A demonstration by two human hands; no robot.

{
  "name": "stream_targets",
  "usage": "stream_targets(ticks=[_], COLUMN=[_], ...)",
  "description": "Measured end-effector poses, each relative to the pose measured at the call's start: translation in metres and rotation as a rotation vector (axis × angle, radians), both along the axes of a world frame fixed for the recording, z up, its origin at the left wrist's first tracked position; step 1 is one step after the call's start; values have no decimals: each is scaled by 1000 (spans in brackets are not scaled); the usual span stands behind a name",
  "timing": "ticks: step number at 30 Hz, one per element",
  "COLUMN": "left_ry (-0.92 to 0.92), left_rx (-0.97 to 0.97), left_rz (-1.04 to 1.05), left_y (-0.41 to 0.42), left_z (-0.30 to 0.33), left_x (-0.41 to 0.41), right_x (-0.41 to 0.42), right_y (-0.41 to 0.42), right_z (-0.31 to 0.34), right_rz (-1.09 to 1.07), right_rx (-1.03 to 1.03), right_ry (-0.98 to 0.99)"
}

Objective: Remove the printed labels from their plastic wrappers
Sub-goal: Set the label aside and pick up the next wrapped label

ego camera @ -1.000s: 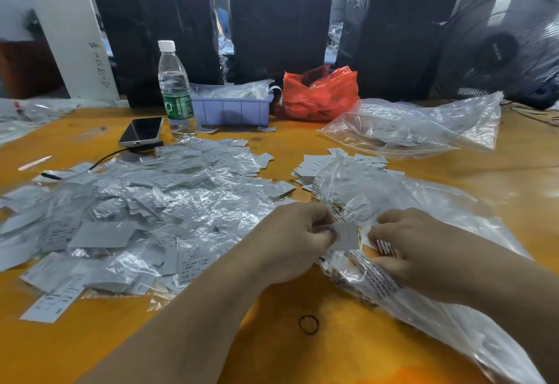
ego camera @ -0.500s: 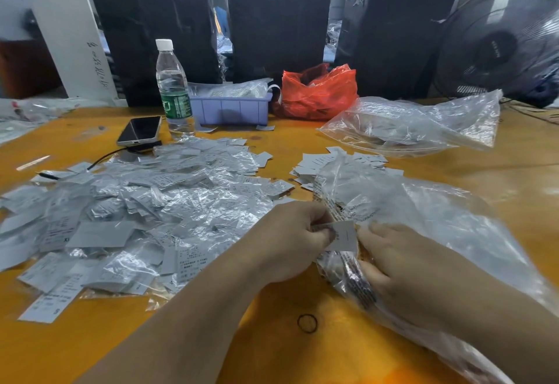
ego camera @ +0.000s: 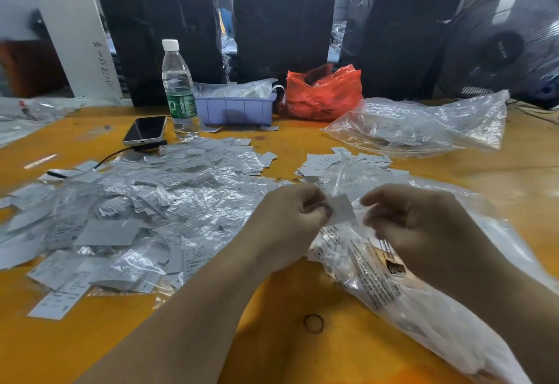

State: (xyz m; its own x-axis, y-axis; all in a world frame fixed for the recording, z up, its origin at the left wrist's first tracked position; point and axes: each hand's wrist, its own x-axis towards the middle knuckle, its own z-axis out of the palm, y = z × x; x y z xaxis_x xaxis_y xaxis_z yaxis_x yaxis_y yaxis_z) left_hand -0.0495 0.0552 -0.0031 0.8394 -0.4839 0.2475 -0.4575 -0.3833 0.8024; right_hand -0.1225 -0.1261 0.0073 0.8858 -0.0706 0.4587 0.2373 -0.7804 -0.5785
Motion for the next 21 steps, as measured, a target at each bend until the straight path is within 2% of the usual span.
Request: stream_targets(ticks=[8, 13, 18, 21], left_ry=[143, 160, 287, 241], left_rx=[-447, -442, -462, -386], left_rz=[240, 210, 189, 232], left_y=[13, 15, 13, 14], left_z=[9, 13, 17, 13], left_x=[10, 10, 13, 14], right_x=[29, 54, 73, 76], right_y=[21, 43, 58, 57], right_z=[30, 34, 19, 10], right_rz=[211, 314, 388, 424], right_rx=[580, 726, 888, 977], right_ry=[-12, 87, 131, 167])
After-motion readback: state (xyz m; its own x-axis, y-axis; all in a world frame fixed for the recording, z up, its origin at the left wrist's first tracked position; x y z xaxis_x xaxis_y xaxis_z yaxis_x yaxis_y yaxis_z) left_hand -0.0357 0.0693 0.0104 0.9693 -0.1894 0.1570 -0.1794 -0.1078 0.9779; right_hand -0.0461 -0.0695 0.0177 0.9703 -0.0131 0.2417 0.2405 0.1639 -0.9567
